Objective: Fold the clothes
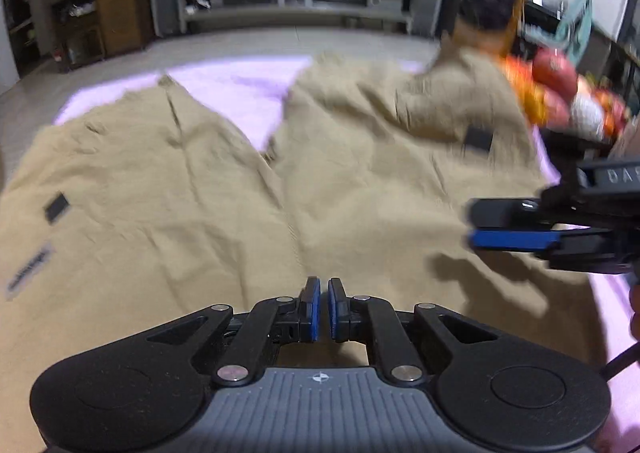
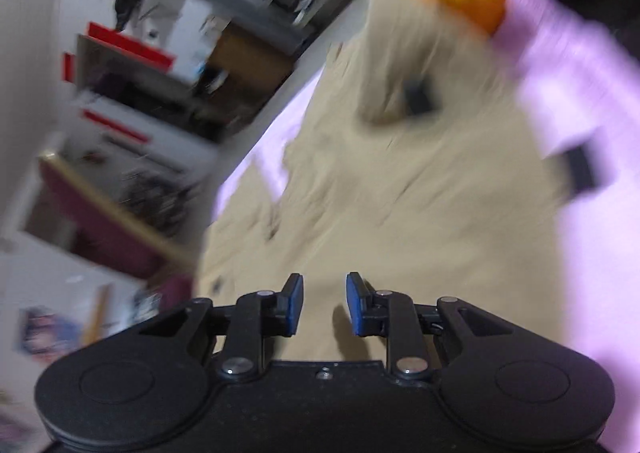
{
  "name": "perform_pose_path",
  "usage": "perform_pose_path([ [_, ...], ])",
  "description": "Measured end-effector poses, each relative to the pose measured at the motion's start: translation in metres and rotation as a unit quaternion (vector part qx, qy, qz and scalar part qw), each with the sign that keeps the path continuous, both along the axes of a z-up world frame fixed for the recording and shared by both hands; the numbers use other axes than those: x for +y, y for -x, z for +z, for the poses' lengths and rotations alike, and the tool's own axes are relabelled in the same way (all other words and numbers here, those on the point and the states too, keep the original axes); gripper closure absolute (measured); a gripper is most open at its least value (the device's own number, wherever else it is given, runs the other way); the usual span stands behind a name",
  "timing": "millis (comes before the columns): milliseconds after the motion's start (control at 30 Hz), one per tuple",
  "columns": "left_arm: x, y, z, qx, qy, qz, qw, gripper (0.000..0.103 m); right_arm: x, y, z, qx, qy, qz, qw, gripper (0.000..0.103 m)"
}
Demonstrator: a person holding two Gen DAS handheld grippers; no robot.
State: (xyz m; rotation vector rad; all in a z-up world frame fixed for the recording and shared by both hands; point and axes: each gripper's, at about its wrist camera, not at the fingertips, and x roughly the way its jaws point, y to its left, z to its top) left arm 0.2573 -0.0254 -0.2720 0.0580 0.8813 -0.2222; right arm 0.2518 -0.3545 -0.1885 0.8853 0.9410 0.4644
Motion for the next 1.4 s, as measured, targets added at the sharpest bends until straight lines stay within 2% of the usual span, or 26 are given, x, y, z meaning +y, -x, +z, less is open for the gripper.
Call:
perform_pose_path([
  [33, 0.0, 0.001, 0.0, -0.007, -0.005, -0.001, 1.0, 0.091, -0.001, -0.002, -0.011, 0.012, -0.01, -0.001, 1.0, 0.08],
  [67, 0.0, 0.002, 0.0, -0.012, -0.011, -0.003, 0.9999, 0.09, -0.002, -0.005, -0.021, 0.025, -0.019, -0.003, 0.999, 0.098],
  [100, -0.001, 0.004, -0.001, -0.013, -0.019, -0.006, 0.9997, 0.089, -0.002, -0.007, -0.032, 0.037, -0.029, -0.004, 0.999, 0.103],
  [167, -0.005, 0.005, -0.001, -0.019, -0.04, -0.018, 0.9988, 0.089, -0.032, 0.003, -0.042, 0.034, -0.079, -0.072, 0.994, 0.103],
  [267, -0.013, 0.005, 0.002, -0.019, -0.086, -0.022, 0.9959, 0.09, -0.074, 0.027, -0.024, 0.019, -0.016, -0.18, 0.983, 0.103],
  [300, -0.014, 0.007, 0.005, -0.017, -0.093, -0.02, 0.9953, 0.09, -0.081, 0.037, -0.014, 0.022, -0.008, -0.183, 0.983, 0.103],
  [333, -0.012, 0.013, 0.012, -0.015, -0.085, -0.017, 0.9961, 0.092, -0.087, 0.047, -0.004, 0.025, 0.0, -0.187, 0.982, 0.096],
  [367, -0.01, 0.019, 0.019, -0.013, -0.077, -0.014, 0.9968, 0.093, -0.094, 0.057, 0.007, 0.027, 0.007, -0.191, 0.981, 0.084],
  [467, -0.006, 0.045, 0.041, -0.003, -0.039, -0.016, 0.9991, 0.092, -0.113, 0.087, 0.038, 0.036, 0.029, -0.201, 0.978, 0.083],
  [567, -0.013, 0.081, 0.057, 0.011, -0.03, -0.043, 0.9986, 0.091, -0.087, 0.113, 0.059, 0.04, 0.024, -0.117, 0.992, 0.079],
  [667, -0.022, 0.104, 0.047, 0.033, -0.058, -0.051, 0.9965, 0.088, -0.05, 0.132, 0.059, 0.06, 0.013, -0.064, 0.996, 0.078],
  [800, -0.023, 0.11, 0.017, 0.071, -0.085, -0.037, 0.9932, 0.088, -0.011, 0.132, 0.02, 0.114, -0.017, -0.049, 0.992, 0.08],
  [867, -0.02, 0.113, 0.011, 0.074, -0.09, -0.039, 0.9924, 0.088, 0.006, 0.131, -0.001, 0.143, -0.03, -0.046, 0.988, 0.084],
  [933, -0.021, 0.116, 0.012, 0.078, -0.102, -0.048, 0.9905, 0.088, -0.007, 0.144, 0.013, 0.129, -0.018, -0.061, 0.99, 0.103],
  [1000, -0.021, 0.12, 0.016, 0.079, -0.107, -0.053, 0.9897, 0.088, -0.021, 0.157, 0.028, 0.115, -0.006, -0.076, 0.99, 0.103],
  [1033, -0.023, 0.124, 0.022, 0.071, -0.104, -0.057, 0.9904, 0.091, -0.027, 0.164, 0.035, 0.108, -0.001, -0.083, 0.991, 0.103],
  [1067, -0.025, 0.128, 0.028, 0.063, -0.1, -0.062, 0.991, 0.095, -0.034, 0.17, 0.042, 0.101, 0.005, -0.091, 0.991, 0.101],
  [1133, -0.031, 0.136, 0.04, 0.043, -0.095, -0.073, 0.9919, 0.093, -0.047, 0.183, 0.057, 0.087, 0.017, -0.106, 0.99, 0.087],
  [1200, -0.047, 0.143, 0.057, 0.004, -0.097, -0.09, 0.9912, 0.089, -0.06, 0.196, 0.072, 0.072, 0.029, -0.121, 0.99, 0.083],
  [1300, -0.078, 0.147, 0.07, -0.032, -0.111, -0.115, 0.9867, 0.073, -0.091, 0.215, 0.128, -0.005, 0.045, -0.165, 0.985, 0.08],
  [1333, -0.089, 0.147, 0.071, -0.036, -0.116, -0.124, 0.9849, 0.065, -0.096, 0.221, 0.14, -0.02, 0.05, -0.175, 0.983, 0.075],
  [1400, -0.114, 0.143, 0.066, -0.023, -0.121, -0.143, 0.9821, 0.062, -0.106, 0.234, 0.162, -0.05, 0.06, -0.197, 0.977, 0.07],
])
